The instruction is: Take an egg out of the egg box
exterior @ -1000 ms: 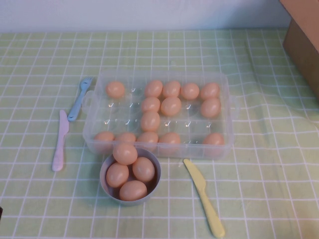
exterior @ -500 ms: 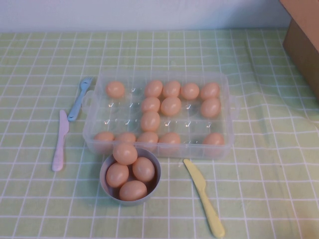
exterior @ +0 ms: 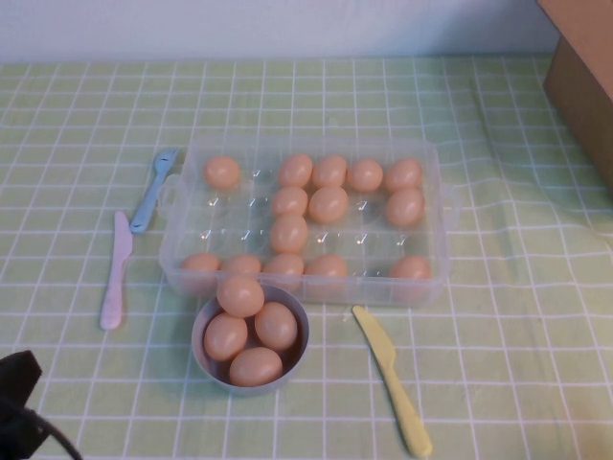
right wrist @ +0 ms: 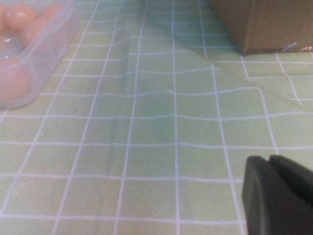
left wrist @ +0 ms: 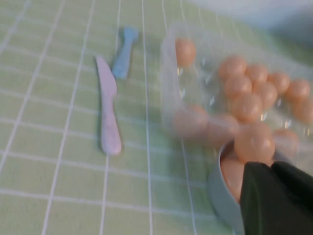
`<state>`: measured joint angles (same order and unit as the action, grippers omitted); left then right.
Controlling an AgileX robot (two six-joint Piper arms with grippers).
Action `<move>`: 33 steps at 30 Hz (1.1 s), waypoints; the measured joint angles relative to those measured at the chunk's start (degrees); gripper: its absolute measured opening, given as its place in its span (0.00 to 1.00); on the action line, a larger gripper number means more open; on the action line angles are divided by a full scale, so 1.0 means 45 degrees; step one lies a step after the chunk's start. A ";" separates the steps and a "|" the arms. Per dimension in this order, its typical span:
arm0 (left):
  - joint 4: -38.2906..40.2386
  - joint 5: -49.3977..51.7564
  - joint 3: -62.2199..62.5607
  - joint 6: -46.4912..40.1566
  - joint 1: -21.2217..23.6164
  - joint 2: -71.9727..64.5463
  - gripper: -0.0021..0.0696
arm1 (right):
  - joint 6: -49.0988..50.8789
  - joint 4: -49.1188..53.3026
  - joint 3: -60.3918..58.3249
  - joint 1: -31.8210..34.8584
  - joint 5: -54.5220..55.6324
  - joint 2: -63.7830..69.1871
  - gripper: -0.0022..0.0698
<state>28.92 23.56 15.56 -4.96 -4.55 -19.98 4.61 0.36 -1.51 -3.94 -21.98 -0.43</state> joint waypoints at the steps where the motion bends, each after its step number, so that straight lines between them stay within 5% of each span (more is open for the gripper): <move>1: -0.0052 0.0448 0.0340 -0.0115 0.0000 -0.0559 0.02 | 0.0000 0.0000 0.0000 0.0000 0.0000 0.0000 0.01; 11: -0.0208 0.3865 0.4744 -0.2939 0.0000 -0.6285 0.02 | 0.0000 0.0000 0.0000 0.0000 0.0000 0.0000 0.01; 21: -0.0518 0.4494 0.8871 -0.4446 -0.0169 -1.1269 0.02 | 0.0000 0.0000 0.0000 0.0000 0.0000 0.0000 0.01; 33: -0.3464 0.5544 1.3573 -0.2705 -0.3700 -1.6537 0.02 | 0.0000 0.0000 0.0000 0.0000 0.0000 0.0000 0.01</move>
<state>13.33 48.51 76.64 -17.13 -21.20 -94.40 4.61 0.36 -1.51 -3.94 -21.98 -0.43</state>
